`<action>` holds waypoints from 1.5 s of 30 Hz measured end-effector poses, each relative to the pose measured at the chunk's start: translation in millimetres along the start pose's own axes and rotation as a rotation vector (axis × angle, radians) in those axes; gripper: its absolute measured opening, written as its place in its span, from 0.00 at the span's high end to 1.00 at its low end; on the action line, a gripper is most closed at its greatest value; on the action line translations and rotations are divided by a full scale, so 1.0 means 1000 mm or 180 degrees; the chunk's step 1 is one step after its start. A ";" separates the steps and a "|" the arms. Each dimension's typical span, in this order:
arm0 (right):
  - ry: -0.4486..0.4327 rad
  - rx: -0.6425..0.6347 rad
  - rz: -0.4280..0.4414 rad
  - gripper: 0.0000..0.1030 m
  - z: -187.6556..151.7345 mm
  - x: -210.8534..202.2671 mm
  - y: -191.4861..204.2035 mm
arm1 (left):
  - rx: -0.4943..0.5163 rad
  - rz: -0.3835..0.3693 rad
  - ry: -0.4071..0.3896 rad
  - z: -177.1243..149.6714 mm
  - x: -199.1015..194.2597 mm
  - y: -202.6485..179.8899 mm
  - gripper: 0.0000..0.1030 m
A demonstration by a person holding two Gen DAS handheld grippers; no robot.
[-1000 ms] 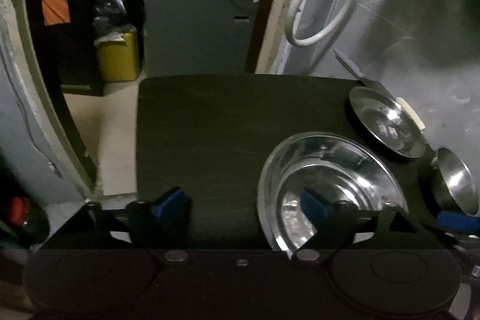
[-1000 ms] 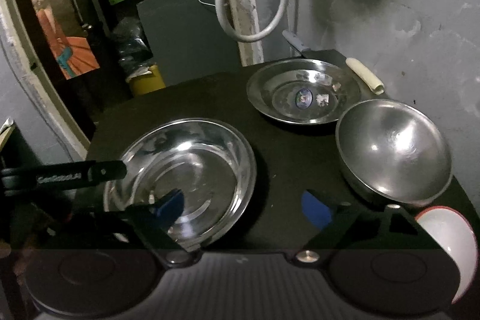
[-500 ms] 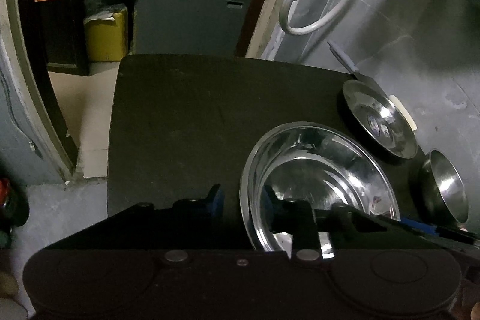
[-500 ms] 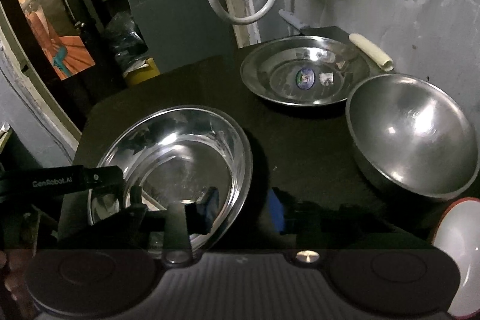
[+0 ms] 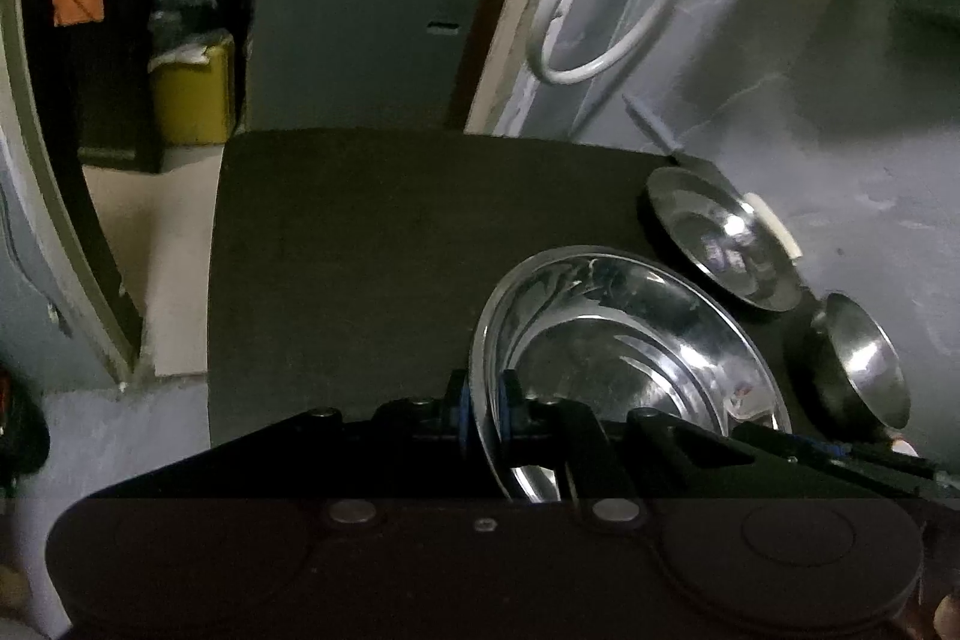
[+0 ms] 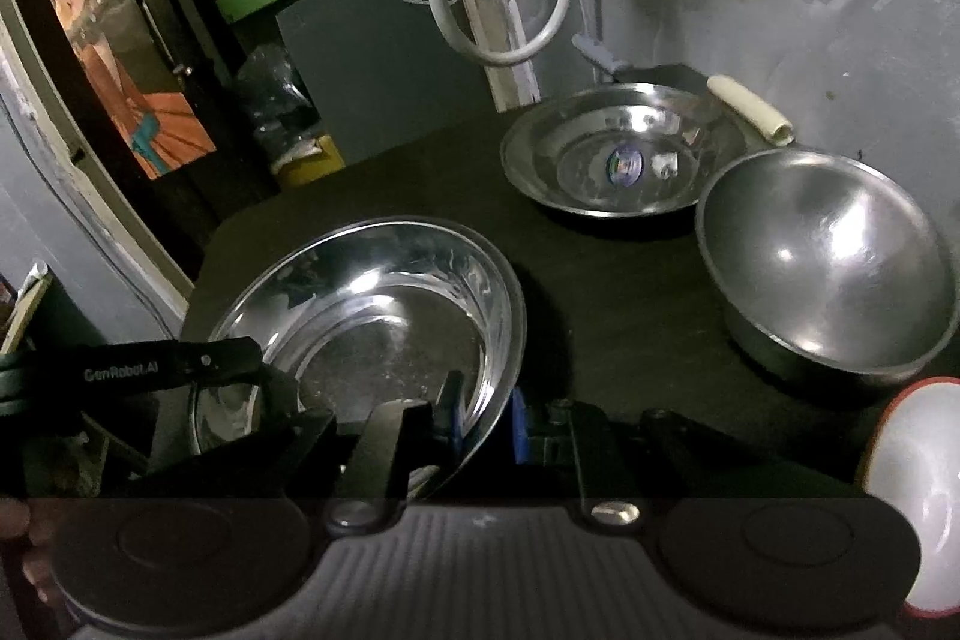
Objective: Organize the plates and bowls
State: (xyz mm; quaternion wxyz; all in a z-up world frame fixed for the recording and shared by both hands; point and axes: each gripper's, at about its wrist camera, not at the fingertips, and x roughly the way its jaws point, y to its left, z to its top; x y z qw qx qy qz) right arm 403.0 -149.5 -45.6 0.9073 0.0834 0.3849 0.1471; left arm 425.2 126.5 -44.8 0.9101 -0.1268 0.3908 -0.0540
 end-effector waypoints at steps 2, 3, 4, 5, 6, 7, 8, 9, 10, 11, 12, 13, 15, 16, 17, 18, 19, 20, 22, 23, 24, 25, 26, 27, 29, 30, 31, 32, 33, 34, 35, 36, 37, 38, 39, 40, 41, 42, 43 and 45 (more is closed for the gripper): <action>-0.0036 0.0003 0.0022 0.83 -0.001 -0.009 0.000 | 0.0039 -0.0011 -0.0049 -0.002 -0.010 -0.003 0.91; -0.0050 0.0002 0.0032 0.83 -0.002 -0.014 0.000 | 0.0043 -0.0021 -0.0065 -0.002 -0.015 -0.005 0.91; -0.0063 0.0001 0.0044 0.83 -0.003 -0.019 0.000 | 0.0049 -0.0026 -0.0074 -0.003 -0.019 -0.006 0.90; -0.0083 -0.0006 0.0061 0.83 -0.004 -0.024 0.000 | 0.0062 -0.0031 -0.0081 -0.004 -0.024 -0.007 0.90; -0.0094 -0.0014 0.0076 0.83 -0.005 -0.029 0.001 | 0.0079 -0.0035 -0.0088 -0.005 -0.029 -0.009 0.90; -0.0098 -0.0018 0.0088 0.83 -0.007 -0.034 0.002 | 0.0097 -0.0036 -0.0093 -0.007 -0.035 -0.010 0.90; -0.0103 -0.0026 0.0105 0.83 -0.009 -0.040 0.003 | 0.0111 -0.0034 -0.0098 -0.009 -0.040 -0.010 0.90; -0.0109 -0.0037 0.0124 0.83 -0.011 -0.046 0.005 | 0.0126 -0.0027 -0.0103 -0.012 -0.047 -0.012 0.90; -0.0113 -0.0050 0.0144 0.83 -0.015 -0.052 0.006 | 0.0139 -0.0019 -0.0102 -0.015 -0.052 -0.013 0.90; -0.0110 -0.0056 0.0162 0.83 -0.017 -0.058 0.007 | 0.0146 -0.0015 -0.0100 -0.018 -0.058 -0.013 0.90; -0.0107 -0.0062 0.0181 0.83 -0.021 -0.063 0.009 | 0.0154 -0.0009 -0.0098 -0.022 -0.065 -0.013 0.90; -0.0099 -0.0071 0.0202 0.83 -0.025 -0.070 0.010 | 0.0166 0.0000 -0.0087 -0.026 -0.071 -0.014 0.89; -0.0078 -0.0088 0.0234 0.83 -0.033 -0.082 0.014 | 0.0193 0.0024 -0.0057 -0.035 -0.082 -0.014 0.89; -0.0065 -0.0096 0.0248 0.83 -0.037 -0.087 0.016 | 0.0206 0.0036 -0.0040 -0.040 -0.087 -0.014 0.89; -0.0046 -0.0106 0.0261 0.83 -0.042 -0.093 0.018 | 0.0219 0.0047 -0.0020 -0.046 -0.093 -0.015 0.89; -0.0027 -0.0116 0.0272 0.82 -0.046 -0.098 0.020 | 0.0227 0.0057 0.0000 -0.051 -0.098 -0.015 0.88; -0.0010 -0.0122 0.0282 0.82 -0.051 -0.102 0.022 | 0.0233 0.0066 0.0022 -0.056 -0.103 -0.015 0.88; 0.0012 -0.0123 0.0290 0.82 -0.055 -0.107 0.023 | 0.0243 0.0076 0.0048 -0.061 -0.108 -0.015 0.88; 0.0055 -0.0117 0.0294 0.82 -0.063 -0.113 0.025 | 0.0257 0.0097 0.0098 -0.070 -0.115 -0.015 0.87; 0.0078 -0.0105 0.0294 0.82 -0.067 -0.116 0.026 | 0.0265 0.0103 0.0127 -0.073 -0.118 -0.015 0.87; 0.0099 -0.0094 0.0299 0.82 -0.071 -0.119 0.026 | 0.0268 0.0112 0.0157 -0.077 -0.120 -0.016 0.87; 0.0115 -0.0090 0.0302 0.82 -0.074 -0.120 0.025 | 0.0272 0.0125 0.0189 -0.080 -0.121 -0.016 0.87; 0.0133 -0.0088 0.0296 0.82 -0.077 -0.122 0.025 | 0.0282 0.0137 0.0220 -0.082 -0.122 -0.017 0.86; 0.0153 -0.0083 0.0289 0.82 -0.079 -0.123 0.025 | 0.0293 0.0148 0.0246 -0.085 -0.123 -0.017 0.86; 0.0200 -0.0065 0.0274 0.82 -0.084 -0.124 0.025 | 0.0321 0.0166 0.0283 -0.090 -0.124 -0.019 0.86; 0.0221 -0.0058 0.0267 0.82 -0.087 -0.125 0.025 | 0.0338 0.0173 0.0299 -0.092 -0.125 -0.019 0.86; 0.0234 -0.0056 0.0262 0.81 -0.089 -0.125 0.025 | 0.0352 0.0181 0.0313 -0.094 -0.124 -0.020 0.86; 0.0252 -0.0053 0.0254 0.81 -0.091 -0.125 0.025 | 0.0367 0.0188 0.0328 -0.095 -0.124 -0.021 0.86; 0.0268 -0.0049 0.0248 0.81 -0.092 -0.125 0.024 | 0.0382 0.0197 0.0339 -0.096 -0.124 -0.021 0.86; 0.0279 -0.0047 0.0244 0.81 -0.094 -0.124 0.025 | 0.0400 0.0207 0.0345 -0.097 -0.124 -0.022 0.86; 0.0295 -0.0045 0.0236 0.81 -0.095 -0.124 0.025 | 0.0420 0.0222 0.0349 -0.099 -0.123 -0.023 0.85; 0.0307 -0.0045 0.0228 0.81 -0.096 -0.123 0.024 | 0.0441 0.0236 0.0357 -0.099 -0.122 -0.024 0.85; 0.0315 -0.0045 0.0221 0.81 -0.096 -0.122 0.024 | 0.0460 0.0253 0.0364 -0.100 -0.121 -0.025 0.85; 0.0325 -0.0046 0.0212 0.81 -0.097 -0.121 0.024 | 0.0479 0.0266 0.0370 -0.100 -0.120 -0.026 0.85; 0.0334 -0.0045 0.0203 0.81 -0.097 -0.121 0.024 | 0.0502 0.0279 0.0377 -0.100 -0.119 -0.028 0.85; 0.0342 -0.0041 0.0193 0.81 -0.098 -0.120 0.024 | 0.0529 0.0289 0.0385 -0.101 -0.118 -0.029 0.85; 0.0348 -0.0035 0.0184 0.81 -0.099 -0.120 0.024 | 0.0549 0.0295 0.0391 -0.100 -0.116 -0.030 0.85; 0.0355 -0.0030 0.0175 0.81 -0.099 -0.120 0.024 | 0.0564 0.0298 0.0398 -0.100 -0.116 -0.030 0.85; 0.0359 -0.0027 0.0165 0.81 -0.100 -0.119 0.024 | 0.0575 0.0301 0.0404 -0.100 -0.115 -0.030 0.85; 0.0362 -0.0027 0.0145 0.81 -0.100 -0.119 0.024 | 0.0603 0.0309 0.0413 -0.100 -0.112 -0.032 0.84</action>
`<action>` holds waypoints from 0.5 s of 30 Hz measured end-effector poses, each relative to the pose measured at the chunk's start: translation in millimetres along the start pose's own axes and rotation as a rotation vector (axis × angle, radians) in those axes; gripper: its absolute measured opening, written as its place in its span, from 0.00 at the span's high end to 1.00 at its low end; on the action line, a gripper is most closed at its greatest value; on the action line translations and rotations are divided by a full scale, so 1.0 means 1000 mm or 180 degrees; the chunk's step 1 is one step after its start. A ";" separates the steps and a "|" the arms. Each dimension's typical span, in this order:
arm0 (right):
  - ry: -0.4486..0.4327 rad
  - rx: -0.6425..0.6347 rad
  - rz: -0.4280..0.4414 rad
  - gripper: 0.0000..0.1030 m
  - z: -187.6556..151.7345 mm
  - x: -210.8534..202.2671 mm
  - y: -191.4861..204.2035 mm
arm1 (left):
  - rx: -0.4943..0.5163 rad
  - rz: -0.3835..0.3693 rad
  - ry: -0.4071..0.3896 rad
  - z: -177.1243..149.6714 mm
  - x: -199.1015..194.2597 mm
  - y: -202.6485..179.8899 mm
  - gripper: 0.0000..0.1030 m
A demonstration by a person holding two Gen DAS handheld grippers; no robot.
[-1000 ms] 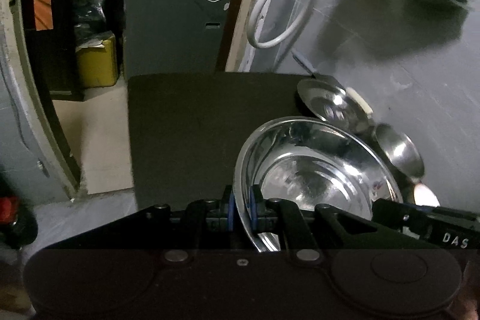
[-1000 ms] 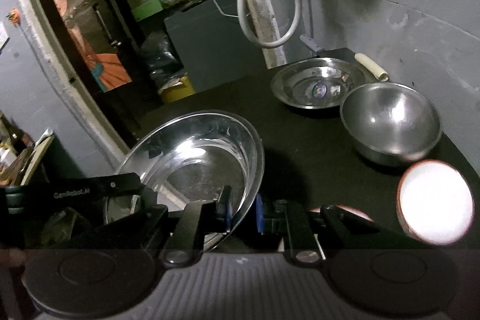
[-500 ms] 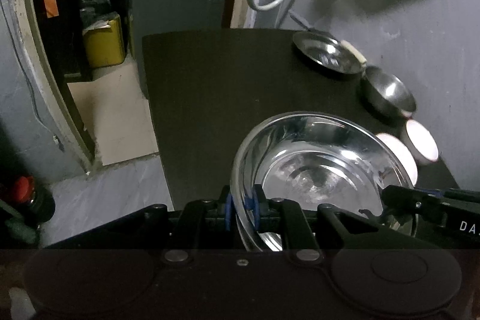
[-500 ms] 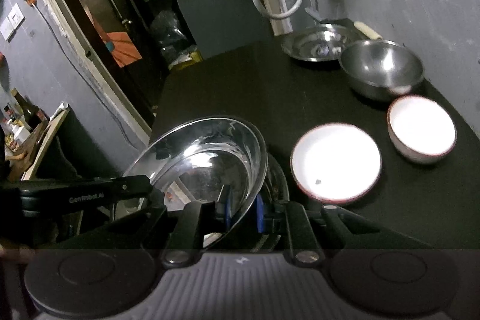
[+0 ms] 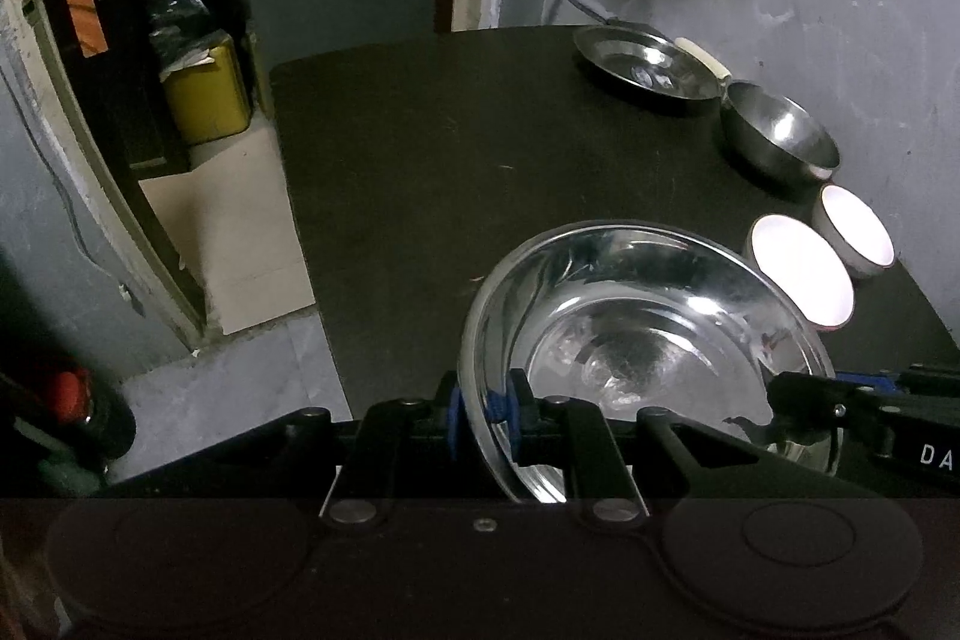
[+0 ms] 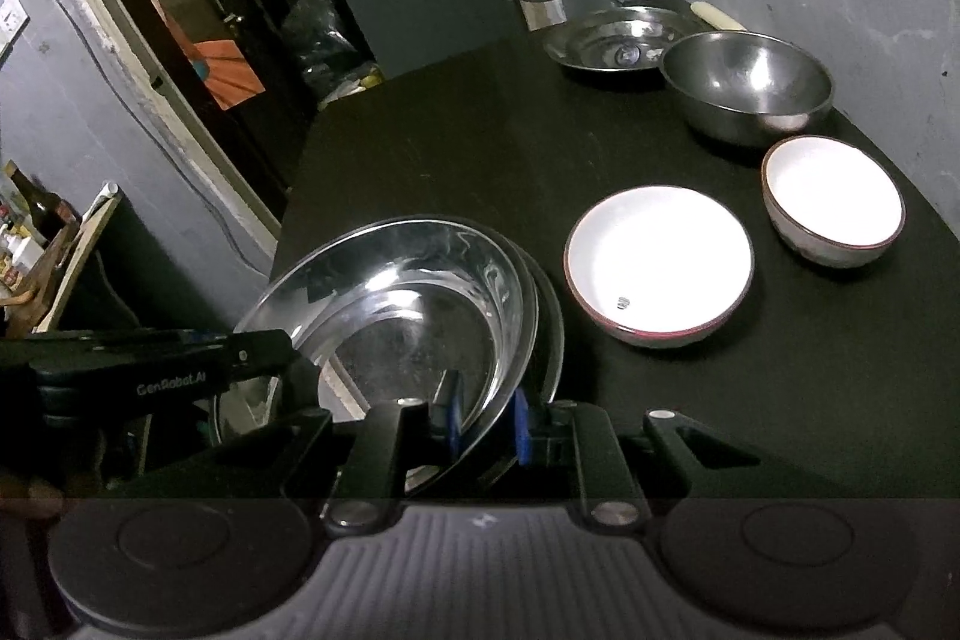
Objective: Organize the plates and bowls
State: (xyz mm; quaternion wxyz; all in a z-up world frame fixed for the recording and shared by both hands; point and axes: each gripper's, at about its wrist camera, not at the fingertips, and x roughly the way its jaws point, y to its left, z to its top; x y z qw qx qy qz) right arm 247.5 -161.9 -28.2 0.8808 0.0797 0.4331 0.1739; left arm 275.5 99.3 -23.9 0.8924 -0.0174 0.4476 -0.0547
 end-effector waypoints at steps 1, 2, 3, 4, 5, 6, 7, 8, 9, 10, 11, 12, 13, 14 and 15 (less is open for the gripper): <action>0.0002 -0.0002 -0.0010 0.81 0.000 0.000 0.000 | 0.0015 0.0008 0.0001 0.000 0.001 0.000 0.84; 0.0006 -0.0006 -0.0022 0.81 0.000 0.001 0.001 | 0.0030 0.0014 0.0002 0.001 0.003 -0.001 0.83; 0.0012 -0.0011 -0.0033 0.81 0.000 0.002 0.001 | 0.0045 0.0021 0.0002 0.001 0.004 -0.002 0.83; 0.0015 -0.0022 -0.0041 0.80 0.001 0.002 0.002 | 0.0065 0.0032 0.0003 0.002 0.006 -0.004 0.83; 0.0016 -0.0040 -0.0051 0.80 0.001 0.003 0.003 | 0.0086 0.0048 0.0007 0.002 0.007 -0.005 0.82; 0.0019 -0.0061 -0.0064 0.79 0.001 0.003 0.004 | 0.0107 0.0063 0.0011 0.002 0.007 -0.005 0.81; 0.0020 -0.0083 -0.0078 0.79 0.000 0.003 0.007 | 0.0121 0.0076 0.0016 0.002 0.008 -0.006 0.81; 0.0022 -0.0115 -0.0098 0.78 0.000 0.003 0.009 | 0.0129 0.0085 0.0021 0.002 0.009 -0.006 0.81; 0.0023 -0.0142 -0.0116 0.77 -0.001 0.002 0.011 | 0.0131 0.0089 0.0026 0.003 0.010 -0.006 0.80; 0.0025 -0.0173 -0.0135 0.76 -0.001 0.003 0.013 | 0.0131 0.0087 0.0032 0.003 0.010 -0.006 0.80; 0.0028 -0.0212 -0.0159 0.75 -0.001 0.003 0.015 | 0.0130 0.0084 0.0039 0.003 0.010 -0.006 0.80; 0.0032 -0.0257 -0.0192 0.75 -0.002 0.002 0.018 | 0.0133 0.0078 0.0047 0.003 0.011 -0.006 0.80; 0.0035 -0.0297 -0.0223 0.74 -0.002 0.003 0.020 | 0.0137 0.0072 0.0052 0.003 0.011 -0.006 0.80; 0.0041 -0.0343 -0.0255 0.73 -0.003 0.003 0.023 | 0.0139 0.0069 0.0058 0.002 0.011 -0.006 0.79; 0.0045 -0.0375 -0.0279 0.73 -0.003 0.003 0.024 | 0.0140 0.0064 0.0064 0.001 0.011 -0.006 0.79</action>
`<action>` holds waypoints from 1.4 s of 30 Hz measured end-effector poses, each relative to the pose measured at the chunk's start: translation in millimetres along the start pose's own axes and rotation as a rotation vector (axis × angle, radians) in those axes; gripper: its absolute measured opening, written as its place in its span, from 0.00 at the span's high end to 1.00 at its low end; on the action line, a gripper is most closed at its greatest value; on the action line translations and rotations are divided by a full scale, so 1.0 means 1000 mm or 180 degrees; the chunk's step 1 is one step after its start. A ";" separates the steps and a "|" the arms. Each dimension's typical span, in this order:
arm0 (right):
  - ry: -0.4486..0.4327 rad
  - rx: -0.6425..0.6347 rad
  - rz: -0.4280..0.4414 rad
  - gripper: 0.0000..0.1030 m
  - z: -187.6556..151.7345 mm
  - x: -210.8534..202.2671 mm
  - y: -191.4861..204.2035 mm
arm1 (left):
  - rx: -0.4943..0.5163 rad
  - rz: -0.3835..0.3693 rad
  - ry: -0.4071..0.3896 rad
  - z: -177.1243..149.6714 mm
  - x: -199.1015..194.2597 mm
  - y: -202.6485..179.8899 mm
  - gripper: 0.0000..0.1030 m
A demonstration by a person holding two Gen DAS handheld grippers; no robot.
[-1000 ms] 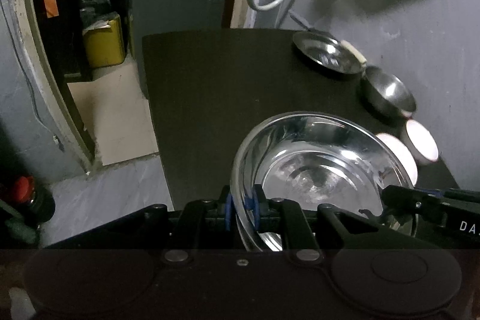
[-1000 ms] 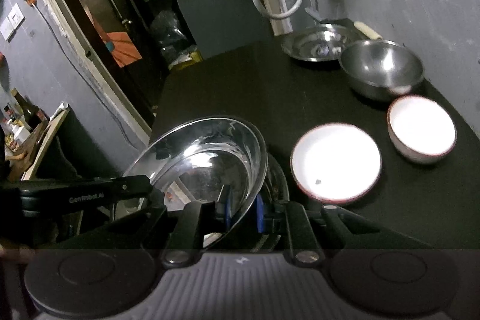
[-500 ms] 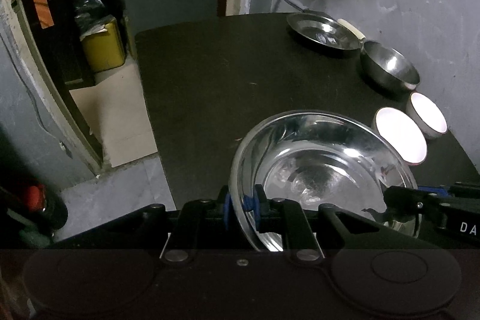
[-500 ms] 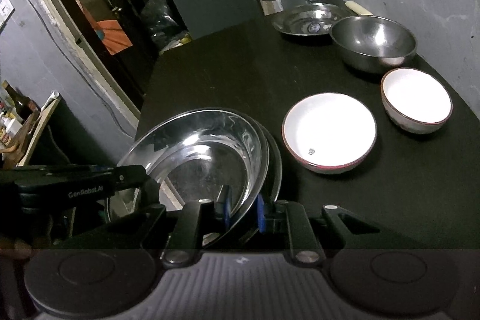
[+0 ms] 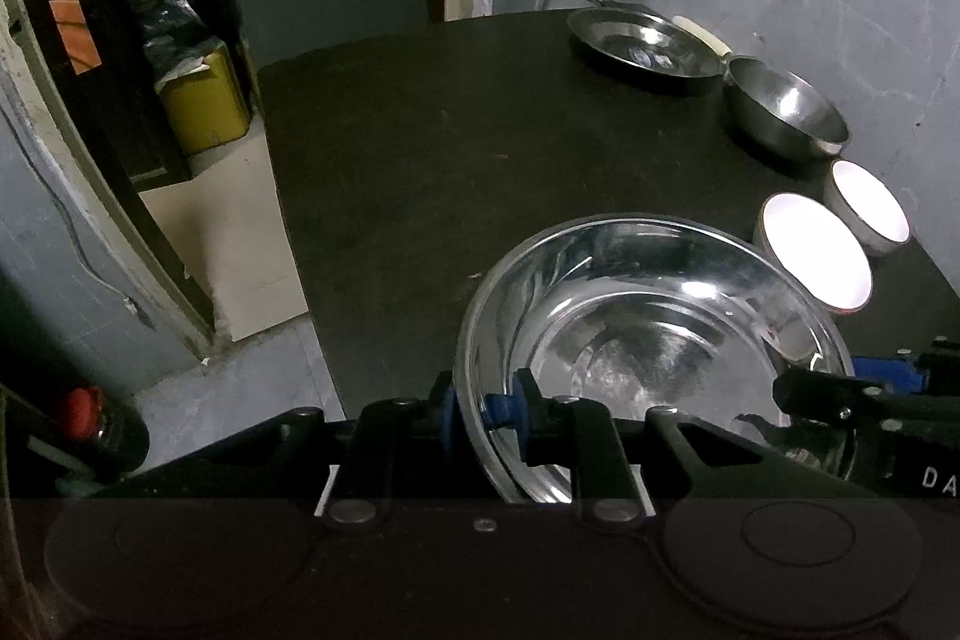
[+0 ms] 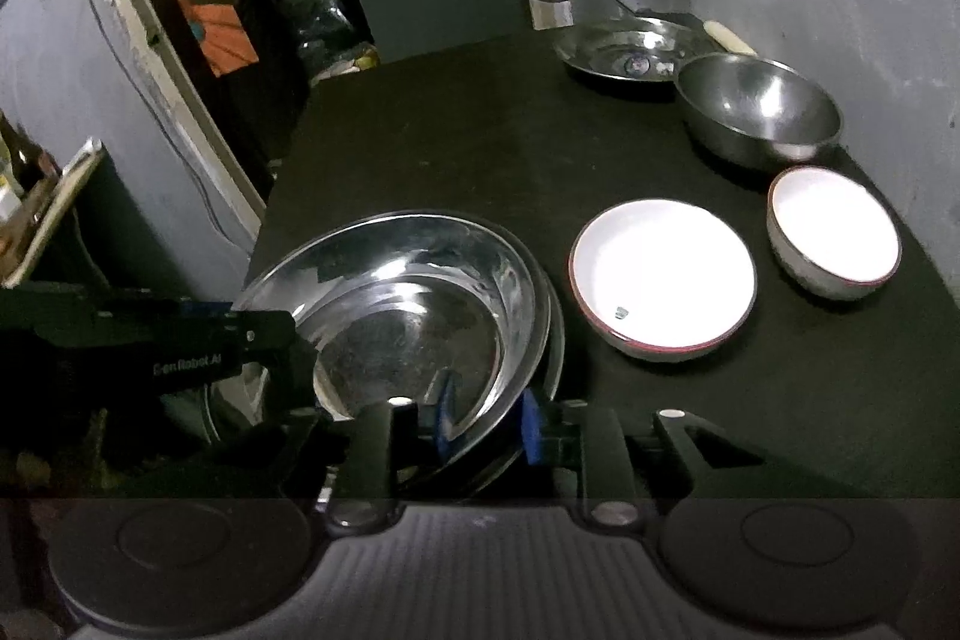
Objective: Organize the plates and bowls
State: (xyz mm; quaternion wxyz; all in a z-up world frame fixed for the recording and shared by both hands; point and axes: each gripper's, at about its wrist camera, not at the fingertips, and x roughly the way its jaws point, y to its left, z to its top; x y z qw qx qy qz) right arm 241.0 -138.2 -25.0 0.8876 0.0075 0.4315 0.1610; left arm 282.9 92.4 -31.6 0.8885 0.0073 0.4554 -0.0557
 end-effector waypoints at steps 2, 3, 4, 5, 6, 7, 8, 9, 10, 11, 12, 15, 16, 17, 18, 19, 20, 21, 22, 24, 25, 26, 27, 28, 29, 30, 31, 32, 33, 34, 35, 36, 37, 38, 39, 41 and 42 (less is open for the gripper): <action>0.0005 -0.0062 -0.0046 0.72 -0.001 0.000 0.004 | -0.0001 -0.0008 0.0016 -0.001 0.001 0.000 0.79; 0.0007 -0.0087 -0.0062 0.72 -0.001 0.000 0.005 | -0.0001 -0.0005 0.0018 -0.001 0.002 0.000 0.79; 0.0007 -0.0106 -0.0075 0.72 -0.001 0.000 0.007 | -0.0001 -0.0003 0.0019 -0.001 0.003 0.000 0.79; 0.0007 -0.0124 -0.0087 0.72 -0.001 0.000 0.008 | -0.0006 -0.0004 0.0021 -0.001 0.003 0.000 0.78; 0.0006 -0.0144 -0.0100 0.72 -0.001 0.000 0.009 | -0.0011 -0.0005 0.0027 0.000 0.004 0.001 0.78; 0.0006 -0.0168 -0.0116 0.71 -0.002 0.000 0.011 | -0.0008 -0.0001 0.0031 0.000 0.005 0.000 0.78; 0.0008 -0.0194 -0.0129 0.70 -0.001 0.000 0.012 | 0.0009 0.0009 0.0041 0.000 0.005 0.000 0.78; 0.0007 -0.0219 -0.0147 0.69 -0.002 0.000 0.013 | 0.0021 0.0015 0.0047 -0.001 0.006 -0.001 0.78; 0.0003 -0.0247 -0.0171 0.68 -0.003 0.000 0.015 | 0.0023 0.0013 0.0049 -0.001 0.006 -0.001 0.79; -0.0001 -0.0275 -0.0191 0.67 -0.003 0.001 0.017 | 0.0018 0.0010 0.0055 -0.001 0.007 -0.002 0.79; -0.0003 -0.0286 -0.0196 0.67 -0.003 0.001 0.017 | 0.0010 0.0007 0.0057 -0.001 0.007 -0.002 0.79; -0.0003 -0.0303 -0.0204 0.63 -0.004 0.000 0.018 | -0.0001 -0.0008 0.0045 -0.001 0.007 -0.002 0.76; -0.0004 -0.0318 -0.0213 0.61 -0.005 0.000 0.019 | 0.0001 -0.0009 0.0041 -0.001 0.006 -0.001 0.73; -0.0003 -0.0328 -0.0219 0.59 -0.005 0.000 0.019 | -0.0001 -0.0014 0.0033 -0.001 0.006 -0.001 0.72; -0.0003 -0.0332 -0.0221 0.58 -0.005 0.000 0.019 | -0.0006 -0.0014 0.0027 0.000 0.006 -0.001 0.71; -0.0003 -0.0333 -0.0220 0.56 -0.005 0.000 0.019 | -0.0009 -0.0013 0.0025 0.000 0.005 -0.001 0.68; -0.0001 -0.0331 -0.0226 0.53 -0.005 0.001 0.019 | -0.0014 -0.0009 0.0019 0.001 0.005 -0.001 0.67; 0.0025 -0.0319 -0.0235 0.53 -0.005 0.002 0.018 | -0.0021 -0.0001 0.0009 0.001 0.004 -0.001 0.61; 0.0044 -0.0303 -0.0233 0.53 -0.006 0.003 0.017 | -0.0031 0.0011 -0.0002 0.002 0.004 0.000 0.53; 0.0052 -0.0283 -0.0210 0.48 -0.006 0.003 0.014 | -0.0060 0.0049 -0.0035 0.004 0.003 0.001 0.39; 0.0045 -0.0287 -0.0207 0.43 -0.007 0.002 0.014 | -0.0082 0.0063 -0.0069 0.005 0.002 0.002 0.29; 0.0033 -0.0292 -0.0203 0.36 -0.007 0.001 0.013 | -0.0104 0.0072 -0.0113 0.006 0.000 0.003 0.25; 0.0025 -0.0296 -0.0204 0.32 -0.008 0.000 0.013 | -0.0132 0.0090 -0.0173 0.008 -0.001 0.004 0.16; 0.0021 -0.0306 -0.0205 0.28 -0.007 0.000 0.012 | -0.0156 0.0109 -0.0227 0.010 -0.002 0.005 0.08; 0.0012 -0.0329 -0.0198 0.24 -0.006 -0.002 0.011 | -0.0182 0.0132 -0.0292 0.013 -0.003 0.006 0.04; -0.0005 -0.0356 -0.0181 0.22 -0.005 -0.004 0.009 | -0.0204 0.0153 -0.0361 0.016 -0.003 0.006 0.01; -0.0042 -0.0385 -0.0172 0.16 -0.003 -0.006 0.007 | -0.0229 0.0162 -0.0425 0.020 -0.002 0.008 0.01; -0.0111 -0.0419 -0.0173 0.12 0.002 -0.011 0.004 | -0.0238 0.0164 -0.0462 0.025 -0.001 0.009 0.01; -0.0173 -0.0441 -0.0165 0.10 0.006 -0.014 0.001 | -0.0236 0.0175 -0.0484 0.031 0.003 0.009 0.01; -0.0248 -0.0461 -0.0147 0.08 0.013 -0.017 -0.003 | -0.0227 0.0204 -0.0511 0.039 0.007 0.010 0.01; -0.0341 -0.0493 -0.0144 0.05 0.021 -0.021 -0.008 | -0.0219 0.0231 -0.0548 0.047 0.011 0.009 0.01; -0.0428 -0.0525 -0.0156 0.04 0.030 -0.023 -0.013 | -0.0215 0.0241 -0.0598 0.055 0.014 0.009 0.01; -0.0521 -0.0563 -0.0186 0.03 0.041 -0.023 -0.020 | -0.0223 0.0225 -0.0662 0.066 0.018 0.009 0.01; -0.0582 -0.0581 -0.0219 0.02 0.051 -0.022 -0.026 | -0.0233 0.0202 -0.0718 0.076 0.022 0.008 0.01; -0.0645 -0.0590 -0.0265 0.02 0.064 -0.020 -0.034 | -0.0240 0.0180 -0.0768 0.088 0.027 0.007 0.01; -0.0754 -0.0585 -0.0341 0.02 0.088 -0.014 -0.048 | -0.0243 0.0129 -0.0872 0.114 0.039 0.002 0.01; -0.0784 -0.0583 -0.0403 0.02 0.101 -0.009 -0.056 | -0.0251 0.0115 -0.0906 0.127 0.046 -0.001 0.01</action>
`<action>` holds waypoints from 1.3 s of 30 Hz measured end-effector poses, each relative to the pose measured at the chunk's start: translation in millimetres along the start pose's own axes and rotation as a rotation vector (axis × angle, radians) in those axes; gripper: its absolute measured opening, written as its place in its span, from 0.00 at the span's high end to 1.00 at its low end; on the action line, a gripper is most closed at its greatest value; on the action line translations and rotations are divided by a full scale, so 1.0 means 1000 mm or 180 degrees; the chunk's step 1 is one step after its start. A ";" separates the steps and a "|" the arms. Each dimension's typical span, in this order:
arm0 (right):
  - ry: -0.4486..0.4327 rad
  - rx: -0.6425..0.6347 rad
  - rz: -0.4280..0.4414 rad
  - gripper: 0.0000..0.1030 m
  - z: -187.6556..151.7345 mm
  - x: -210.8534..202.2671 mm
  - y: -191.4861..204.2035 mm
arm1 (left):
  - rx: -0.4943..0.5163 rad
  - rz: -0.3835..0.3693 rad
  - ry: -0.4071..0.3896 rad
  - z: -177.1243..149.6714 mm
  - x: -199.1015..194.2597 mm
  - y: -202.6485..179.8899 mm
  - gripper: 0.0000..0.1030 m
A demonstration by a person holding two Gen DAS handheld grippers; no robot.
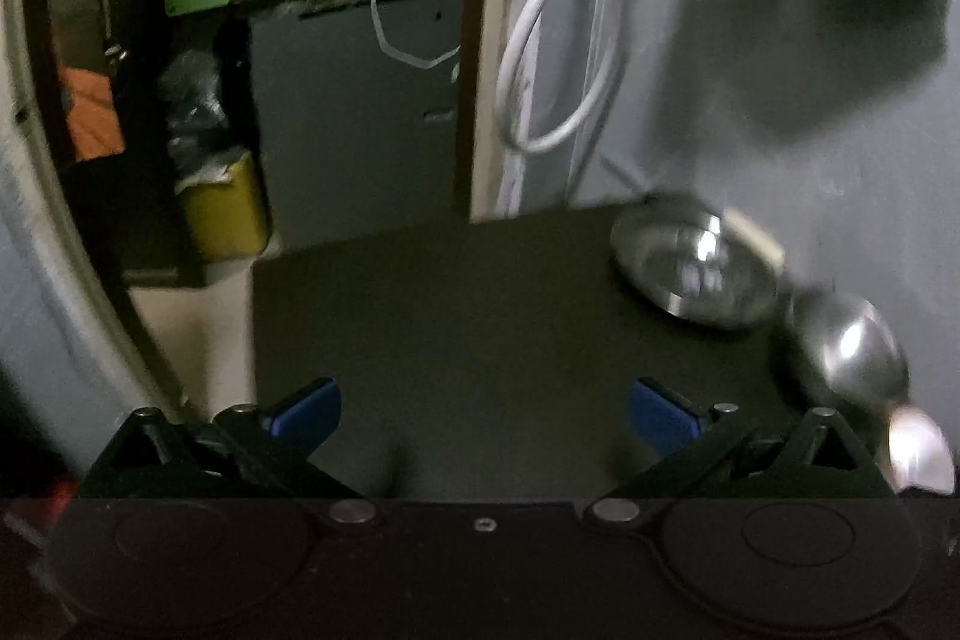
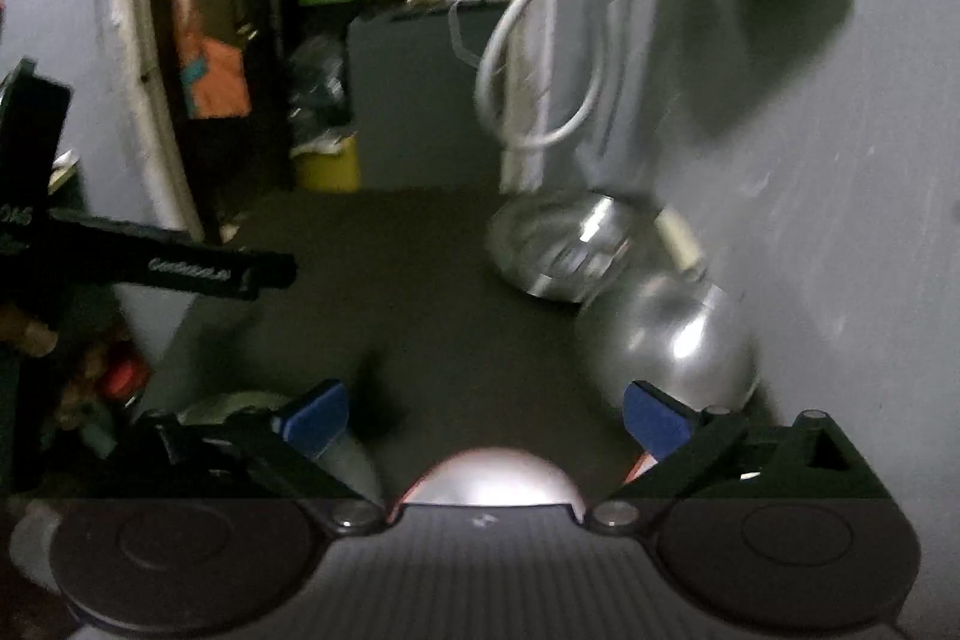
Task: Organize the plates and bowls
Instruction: 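Move both grippers to the stickered steel plate beside the wall, then grasp the stickered steel plate rim with both grippers and lift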
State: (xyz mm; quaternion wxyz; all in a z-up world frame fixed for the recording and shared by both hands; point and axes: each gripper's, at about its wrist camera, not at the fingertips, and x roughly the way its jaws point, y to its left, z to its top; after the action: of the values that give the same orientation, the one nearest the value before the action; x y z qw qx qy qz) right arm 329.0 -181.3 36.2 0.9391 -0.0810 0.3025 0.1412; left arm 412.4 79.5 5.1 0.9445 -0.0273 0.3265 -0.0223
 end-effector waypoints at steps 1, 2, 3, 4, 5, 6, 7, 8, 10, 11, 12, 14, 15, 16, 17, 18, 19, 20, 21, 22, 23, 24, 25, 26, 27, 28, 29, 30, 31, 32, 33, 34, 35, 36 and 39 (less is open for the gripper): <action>-0.0009 -0.0018 -0.0080 0.02 0.008 0.010 -0.009 | -0.0023 -0.0018 -0.0030 0.011 0.012 -0.005 0.01; 0.0000 -0.0050 -0.0171 0.02 0.016 0.023 -0.018 | -0.0051 -0.0051 -0.0058 0.021 0.024 -0.010 0.01; 0.0017 -0.0067 -0.0233 0.02 0.023 0.036 -0.026 | -0.0075 -0.0086 -0.0074 0.029 0.035 -0.014 0.01; 0.0033 -0.0061 -0.0269 0.02 0.030 0.049 -0.035 | -0.0096 -0.0117 -0.0073 0.038 0.049 -0.020 0.01; 0.0042 -0.0030 -0.0279 0.03 0.038 0.062 -0.044 | -0.0112 -0.0152 -0.0068 0.044 0.060 -0.024 0.01; 0.0055 0.0021 -0.0265 0.04 0.044 0.075 -0.054 | -0.0123 -0.0182 -0.0064 0.051 0.071 -0.028 0.01; 0.0083 0.0074 -0.0264 0.06 0.048 0.088 -0.062 | -0.0129 -0.0201 -0.0055 0.057 0.082 -0.032 0.01; 0.0125 0.0118 -0.0292 0.08 0.053 0.101 -0.070 | -0.0135 -0.0211 -0.0041 0.061 0.093 -0.037 0.01; 0.0171 0.0160 -0.0289 0.11 0.057 0.124 -0.082 | -0.0144 -0.0246 0.0009 0.066 0.113 -0.045 0.01; 0.0194 0.0192 -0.0265 0.15 0.057 0.133 -0.087 | -0.0150 -0.0270 0.0041 0.067 0.122 -0.048 0.01; 0.0233 0.0241 -0.0246 0.17 0.054 0.141 -0.090 | -0.0156 -0.0291 0.0083 0.068 0.132 -0.052 0.01; 0.0344 0.0321 -0.0233 0.25 0.054 0.160 -0.099 | -0.0198 -0.0296 0.0158 0.067 0.147 -0.053 0.02; 0.0369 0.0329 -0.0243 0.26 0.054 0.167 -0.101 | -0.0229 -0.0295 0.0193 0.067 0.153 -0.054 0.06; 0.0396 0.0333 -0.0251 0.28 0.054 0.174 -0.104 | -0.0263 -0.0306 0.0246 0.066 0.161 -0.055 0.11; 0.0421 0.0335 -0.0270 0.32 0.054 0.180 -0.106 | -0.0289 -0.0317 0.0299 0.064 0.165 -0.056 0.13; 0.0443 0.0322 -0.0294 0.35 0.053 0.184 -0.106 | -0.0314 -0.0322 0.0341 0.062 0.170 -0.056 0.17; 0.0478 0.0300 -0.0304 0.41 0.053 0.190 -0.108 | -0.0343 -0.0325 0.0373 0.059 0.173 -0.057 0.22; 0.0510 0.0291 -0.0307 0.46 0.053 0.194 -0.108 | -0.0366 -0.0330 0.0395 0.058 0.177 -0.057 0.24; 0.0535 0.0295 -0.0297 0.48 0.053 0.196 -0.108 | -0.0388 -0.0333 0.0422 0.057 0.180 -0.057 0.28; 0.0561 0.0305 -0.0265 0.51 0.052 0.199 -0.109 | -0.0409 -0.0334 0.0442 0.054 0.181 -0.056 0.32; 0.0580 0.0319 -0.0237 0.55 0.052 0.201 -0.109 | -0.0427 -0.0351 0.0451 0.054 0.183 -0.056 0.34; 0.0602 0.0327 -0.0221 0.57 0.053 0.201 -0.108 | -0.0437 -0.0370 0.0459 0.053 0.185 -0.057 0.38; 0.0626 0.0333 -0.0202 0.61 0.052 0.202 -0.108 | -0.0438 -0.0381 0.0453 0.053 0.185 -0.057 0.39; 0.0648 0.0345 -0.0177 0.64 0.052 0.203 -0.109 | -0.0441 -0.0387 0.0451 0.054 0.185 -0.058 0.40; 0.0660 0.0362 -0.0150 0.66 0.053 0.203 -0.108 | -0.0448 -0.0422 0.0459 0.053 0.185 -0.058 0.42; 0.0683 0.0376 -0.0122 0.71 0.053 0.204 -0.108 | -0.0451 -0.0461 0.0470 0.053 0.185 -0.058 0.45; 0.0699 0.0395 -0.0100 0.73 0.054 0.205 -0.109 | -0.0444 -0.0493 0.0484 0.053 0.186 -0.059 0.49; 0.0704 0.0417 -0.0095 0.74 0.055 0.206 -0.109 | -0.0424 -0.0509 0.0505 0.054 0.187 -0.060 0.55; 0.0705 0.0439 -0.0087 0.74 0.057 0.207 -0.110 | -0.0397 -0.0525 0.0524 0.055 0.188 -0.062 0.58; 0.0700 0.0482 -0.0061 0.75 0.057 0.207 -0.112 | -0.0377 -0.0541 0.0536 0.055 0.188 -0.063 0.61; 0.0692 0.0523 -0.0033 0.76 0.058 0.208 -0.114 | -0.0375 -0.0579 0.0546 0.056 0.189 -0.064 0.69; 0.0681 0.0567 0.0002 0.78 0.059 0.208 -0.116 | -0.0392 -0.0629 0.0566 0.056 0.189 -0.064 0.79; 0.0668 0.0606 0.0025 0.82 0.059 0.207 -0.117 | -0.0408 -0.0660 0.0578 0.057 0.189 -0.064 0.80; 0.0654 0.0632 0.0057 0.82 0.059 0.206 -0.117 | -0.0414 -0.0625 0.0584 0.057 0.187 -0.063 0.80; 0.0597 0.0654 0.0159 0.84 0.058 0.203 -0.115 | -0.0441 -0.0593 0.0558 0.055 0.182 -0.057 0.80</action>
State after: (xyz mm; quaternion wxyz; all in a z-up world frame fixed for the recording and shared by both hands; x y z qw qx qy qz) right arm 554.2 -232.6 -29.2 0.9063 0.0103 0.4038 0.1246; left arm 587.9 13.7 -59.8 0.9021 -0.1206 0.4045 -0.0897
